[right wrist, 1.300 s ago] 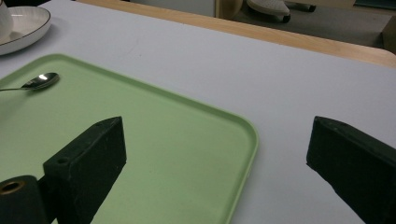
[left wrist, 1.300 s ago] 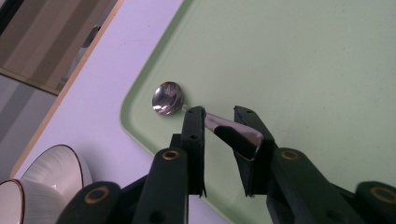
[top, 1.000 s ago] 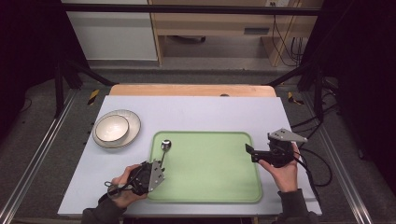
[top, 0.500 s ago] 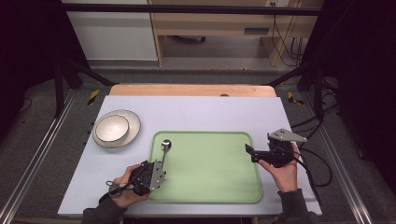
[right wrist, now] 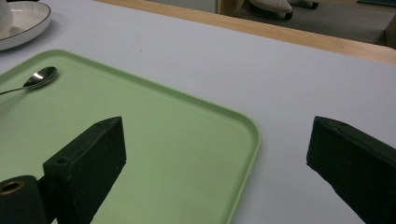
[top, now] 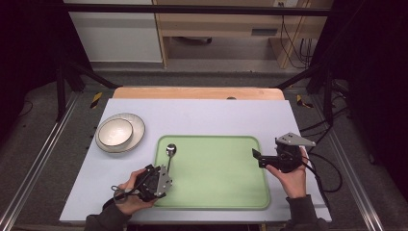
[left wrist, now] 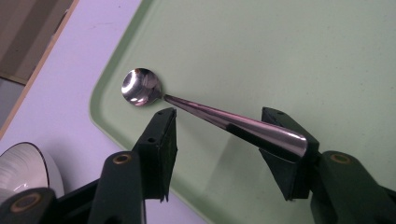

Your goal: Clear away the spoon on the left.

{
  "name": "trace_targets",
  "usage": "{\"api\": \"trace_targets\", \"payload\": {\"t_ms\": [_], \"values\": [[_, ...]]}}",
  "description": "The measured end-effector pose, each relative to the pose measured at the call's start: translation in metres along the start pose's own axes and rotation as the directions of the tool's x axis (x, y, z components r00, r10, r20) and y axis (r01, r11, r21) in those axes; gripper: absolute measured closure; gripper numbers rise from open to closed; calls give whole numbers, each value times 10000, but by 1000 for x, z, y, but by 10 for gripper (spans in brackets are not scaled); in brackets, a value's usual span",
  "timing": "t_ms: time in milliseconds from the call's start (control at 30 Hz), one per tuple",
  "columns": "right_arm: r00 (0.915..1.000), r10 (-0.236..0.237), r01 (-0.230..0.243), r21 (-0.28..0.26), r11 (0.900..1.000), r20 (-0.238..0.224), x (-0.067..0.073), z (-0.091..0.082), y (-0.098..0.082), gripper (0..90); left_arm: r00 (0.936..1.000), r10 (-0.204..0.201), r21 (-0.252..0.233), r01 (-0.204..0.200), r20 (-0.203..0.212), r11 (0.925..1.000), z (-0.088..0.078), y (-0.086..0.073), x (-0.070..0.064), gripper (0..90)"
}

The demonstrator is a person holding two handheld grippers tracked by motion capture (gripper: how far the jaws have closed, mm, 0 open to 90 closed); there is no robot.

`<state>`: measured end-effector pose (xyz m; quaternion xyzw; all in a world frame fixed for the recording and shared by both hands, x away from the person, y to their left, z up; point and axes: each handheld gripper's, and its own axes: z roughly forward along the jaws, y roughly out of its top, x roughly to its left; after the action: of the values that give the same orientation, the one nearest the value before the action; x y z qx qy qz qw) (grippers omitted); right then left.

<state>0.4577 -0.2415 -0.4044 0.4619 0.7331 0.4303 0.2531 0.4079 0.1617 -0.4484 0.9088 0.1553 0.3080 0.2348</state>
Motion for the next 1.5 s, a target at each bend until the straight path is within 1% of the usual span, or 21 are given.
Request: {"api": "trace_targets", "payload": {"t_ms": [367, 667, 900, 1100, 1167, 1200, 1300, 1333, 1500], "values": [[10000, -9, 9, 41, 10000, -7, 0, 0, 0, 50, 9999, 26, 239, -29, 141, 9997, 3, 0, 0, 391], [10000, -5, 5, 72, 10000, -10, 0, 0, 0, 49, 9998, 25, 495, -35, 201, 9988, 6, 0, 0, 312], [10000, -16, 16, 75, 10000, -12, 0, 0, 0, 49, 9997, 25, 543, -37, 224, 9985, 6, 0, 0, 288], [10000, 0, 0, 109, 9999, -30, 0, 0, 0, 49, 9989, -97, 643, 67, 462, 9979, 8, 0, 1, 245], [10000, -5, 5, 112, 9999, -33, 0, 0, 0, 49, 9988, -78, 651, 46, 486, 9979, 8, 0, 0, 235], [10000, -5, 5, 113, 9999, -32, 0, 0, 0, 49, 9986, 8, 732, -46, 526, 9973, 8, 0, 0, 232], [10000, -1, 2, 117, 9999, -37, 0, 0, 0, 48, 9984, -38, 735, -4, 571, 9973, 8, 0, 0, 222], [10000, -2, 3, 116, 9999, -38, 1, 0, 0, 48, 9982, -127, 678, 88, 579, 9977, 9, 0, -1, 220], [10000, -3, 3, 121, 9999, -41, 1, 0, 0, 48, 9978, -96, 724, 48, 657, 9974, 9, 1, -2, 212]]}}
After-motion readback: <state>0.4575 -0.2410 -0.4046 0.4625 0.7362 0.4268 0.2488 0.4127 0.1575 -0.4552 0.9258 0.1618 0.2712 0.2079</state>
